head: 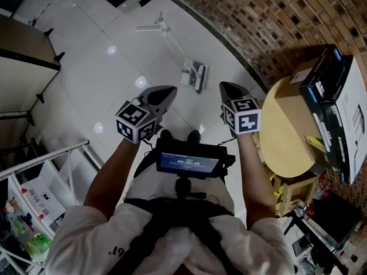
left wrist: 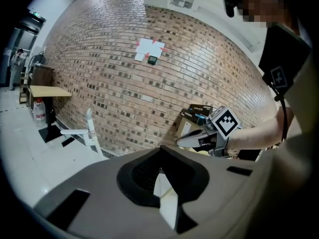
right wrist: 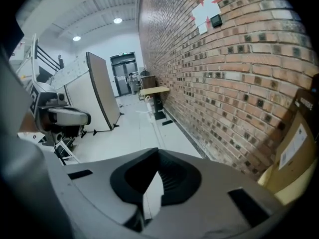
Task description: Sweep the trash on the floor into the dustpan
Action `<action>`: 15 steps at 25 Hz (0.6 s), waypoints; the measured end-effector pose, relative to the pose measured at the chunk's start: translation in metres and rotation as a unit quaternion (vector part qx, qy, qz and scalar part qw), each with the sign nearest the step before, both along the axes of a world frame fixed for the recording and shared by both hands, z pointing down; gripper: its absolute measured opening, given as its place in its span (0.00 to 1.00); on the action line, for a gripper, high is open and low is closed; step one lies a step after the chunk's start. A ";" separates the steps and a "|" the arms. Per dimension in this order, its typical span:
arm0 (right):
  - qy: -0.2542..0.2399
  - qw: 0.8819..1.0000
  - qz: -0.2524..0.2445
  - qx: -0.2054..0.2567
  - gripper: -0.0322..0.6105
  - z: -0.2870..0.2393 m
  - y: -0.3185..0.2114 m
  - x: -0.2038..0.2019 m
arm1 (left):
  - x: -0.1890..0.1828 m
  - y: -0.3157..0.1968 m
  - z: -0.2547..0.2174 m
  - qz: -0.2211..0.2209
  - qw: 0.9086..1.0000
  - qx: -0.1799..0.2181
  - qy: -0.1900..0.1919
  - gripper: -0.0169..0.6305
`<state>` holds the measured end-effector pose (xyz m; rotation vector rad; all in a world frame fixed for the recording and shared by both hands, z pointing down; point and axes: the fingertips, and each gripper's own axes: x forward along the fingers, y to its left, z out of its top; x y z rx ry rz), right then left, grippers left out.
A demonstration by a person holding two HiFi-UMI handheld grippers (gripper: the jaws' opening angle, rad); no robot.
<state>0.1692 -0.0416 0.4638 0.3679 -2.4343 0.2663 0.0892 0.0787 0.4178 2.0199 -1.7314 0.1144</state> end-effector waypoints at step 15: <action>0.020 0.999 0.015 0.021 0.05 -0.012 0.075 0.009 | -0.019 0.072 0.000 0.017 1.000 -0.001 0.004 0.03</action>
